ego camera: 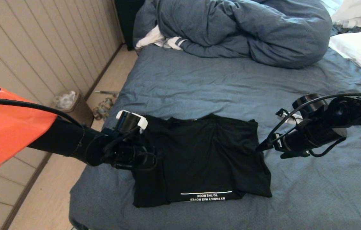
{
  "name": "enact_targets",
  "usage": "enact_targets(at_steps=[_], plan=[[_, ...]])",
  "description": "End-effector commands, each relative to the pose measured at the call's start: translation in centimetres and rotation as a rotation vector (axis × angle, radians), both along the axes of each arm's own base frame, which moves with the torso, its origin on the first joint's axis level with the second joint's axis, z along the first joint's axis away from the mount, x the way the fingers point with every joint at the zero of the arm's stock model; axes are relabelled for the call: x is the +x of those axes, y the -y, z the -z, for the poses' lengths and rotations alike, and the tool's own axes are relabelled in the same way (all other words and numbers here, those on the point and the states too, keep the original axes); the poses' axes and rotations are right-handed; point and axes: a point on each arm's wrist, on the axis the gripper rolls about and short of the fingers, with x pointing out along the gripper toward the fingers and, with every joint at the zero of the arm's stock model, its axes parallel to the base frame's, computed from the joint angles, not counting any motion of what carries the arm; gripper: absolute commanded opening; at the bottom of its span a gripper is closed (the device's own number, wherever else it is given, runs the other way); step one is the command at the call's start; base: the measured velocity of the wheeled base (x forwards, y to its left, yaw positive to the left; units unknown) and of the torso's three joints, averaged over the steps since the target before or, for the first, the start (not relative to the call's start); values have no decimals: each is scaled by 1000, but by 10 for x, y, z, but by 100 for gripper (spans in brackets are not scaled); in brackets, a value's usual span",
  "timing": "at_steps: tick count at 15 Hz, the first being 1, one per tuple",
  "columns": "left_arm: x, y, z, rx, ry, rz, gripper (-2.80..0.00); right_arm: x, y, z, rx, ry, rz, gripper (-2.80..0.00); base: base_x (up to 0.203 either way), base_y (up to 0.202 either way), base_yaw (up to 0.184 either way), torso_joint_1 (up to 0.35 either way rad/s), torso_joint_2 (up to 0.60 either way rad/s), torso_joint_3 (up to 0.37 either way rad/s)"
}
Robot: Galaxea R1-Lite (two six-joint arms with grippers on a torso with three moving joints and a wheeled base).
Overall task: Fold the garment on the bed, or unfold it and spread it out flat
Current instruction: Fold the black T-shirt
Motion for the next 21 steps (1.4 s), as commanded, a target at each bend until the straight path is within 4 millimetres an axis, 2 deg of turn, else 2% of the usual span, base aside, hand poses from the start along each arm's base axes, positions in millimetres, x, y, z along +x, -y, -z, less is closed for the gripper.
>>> enact_targets(at_steps=[1, 5, 8, 11, 13, 21], plan=[[5, -9, 3, 7, -5, -24, 0, 1, -3, 5, 1, -17, -8, 0, 0, 0, 0, 0, 0, 0], [16, -25, -4, 13, 25, -57, 0, 1, -6, 7, 2, -23, -16, 0, 0, 0, 0, 0, 0, 0], [22, -25, 12, 42, 1, -49, 0, 1, -8, 9, 2, -29, -22, 0, 0, 0, 0, 0, 0, 0], [32, -22, 26, 36, 55, -43, 0, 2, -10, 10, 3, -33, -28, 0, 0, 0, 0, 0, 0, 0], [41, -28, 35, 66, 62, -77, 0, 2, -12, 11, 4, -37, -33, 0, 0, 0, 0, 0, 0, 0], [49, -36, 41, 88, 92, -93, 0, 11, -18, 26, -2, -11, -45, 0, 0, 0, 0, 0, 0, 0]])
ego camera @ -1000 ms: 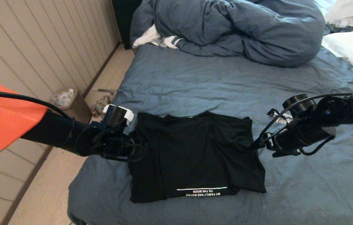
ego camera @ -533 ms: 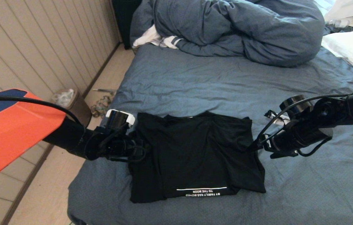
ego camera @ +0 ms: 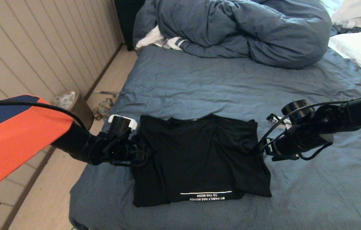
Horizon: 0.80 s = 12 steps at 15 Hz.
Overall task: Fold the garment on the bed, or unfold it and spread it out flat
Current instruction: Fold the black T-shirt
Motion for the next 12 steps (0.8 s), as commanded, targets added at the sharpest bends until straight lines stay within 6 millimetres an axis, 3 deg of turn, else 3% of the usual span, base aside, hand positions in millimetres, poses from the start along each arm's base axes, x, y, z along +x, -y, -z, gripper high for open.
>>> enact_targets(at_steps=[1, 4, 9, 10, 12], plan=[[1, -1, 3, 1, -5, -7, 0, 2, -1, 7, 1, -19, -3, 0, 0, 0, 0, 0, 0, 0], [0, -1, 0, -2, -1, -6, 0, 3, -3, 11, 0, -29, -8, 0, 0, 0, 0, 0, 0, 0], [-2, -1, 0, -3, -2, -6, 0, 14, -7, 34, -4, -21, -19, 0, 0, 0, 0, 0, 0, 0], [-2, -1, -1, -4, -2, -6, 0, 14, -9, 37, -6, -12, -23, -280, 0, 0, 0, 0, 0, 0], [-2, -2, -1, -5, -2, -8, 0, 14, -11, 40, -6, 4, -30, -280, 0, 0, 0, 0, 0, 0]])
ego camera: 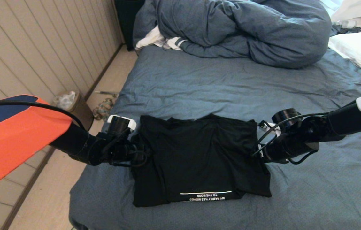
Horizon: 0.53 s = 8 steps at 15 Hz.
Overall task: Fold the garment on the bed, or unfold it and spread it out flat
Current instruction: Fold the black T-shirt
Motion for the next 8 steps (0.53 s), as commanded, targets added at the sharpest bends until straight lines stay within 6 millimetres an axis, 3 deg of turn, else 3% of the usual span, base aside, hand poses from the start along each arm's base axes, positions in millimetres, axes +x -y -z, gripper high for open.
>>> enact_targets(at_steps=[1, 8], plan=[[0, 0, 0, -1, -1, -3, 0, -1, -3, 7, 2, -21, -8, -280, 0, 0, 0, 0, 0, 0], [-1, 0, 1, -1, -3, -1, 0, 0, -2, 1, 1, -3, -6, -280, 0, 0, 0, 0, 0, 0]])
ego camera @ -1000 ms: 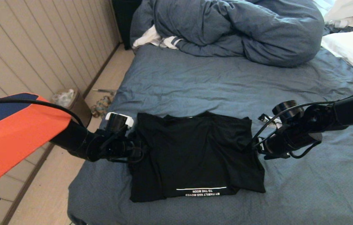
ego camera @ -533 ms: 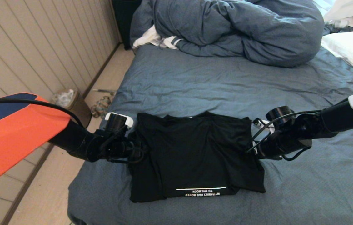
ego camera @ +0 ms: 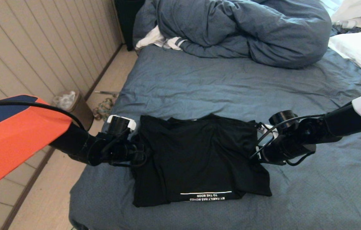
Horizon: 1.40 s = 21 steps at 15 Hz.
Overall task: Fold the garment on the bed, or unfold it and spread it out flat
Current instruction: Fold the black T-shirt
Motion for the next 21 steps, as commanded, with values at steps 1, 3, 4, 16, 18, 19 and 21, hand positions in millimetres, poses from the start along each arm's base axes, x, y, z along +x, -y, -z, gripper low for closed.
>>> enact_targets(at_steps=[1, 3, 4, 16, 18, 19, 21], plan=[[0, 0, 0, 0, 1, -2, 0, 1, 5, -2, -2, 11, 12, -280, 0, 0, 0, 0, 0, 0], [0, 0, 0, 0, 1, 0, 0, 1, 15, -4, -21, 27, 5, -280, 0, 0, 0, 0, 0, 0], [0, 0, 0, -1, -2, -3, 0, 1, 19, -6, -29, 35, 5, -280, 0, 0, 0, 0, 0, 0], [-3, -1, -1, -1, 3, -2, 0, 0, 43, -7, -67, 52, 8, -280, 0, 0, 0, 0, 0, 0], [-2, -2, -1, -2, 4, -3, 0, 0, 47, -8, -69, 55, 15, -280, 0, 0, 0, 0, 0, 0], [-2, -2, 0, -1, 2, -3, 0, 1, 49, -8, -70, 57, 18, -280, 0, 0, 0, 0, 0, 0], [-2, -2, -1, -4, 5, -4, 0, 0, 48, -7, -70, 52, 13, -280, 0, 0, 0, 0, 0, 0]])
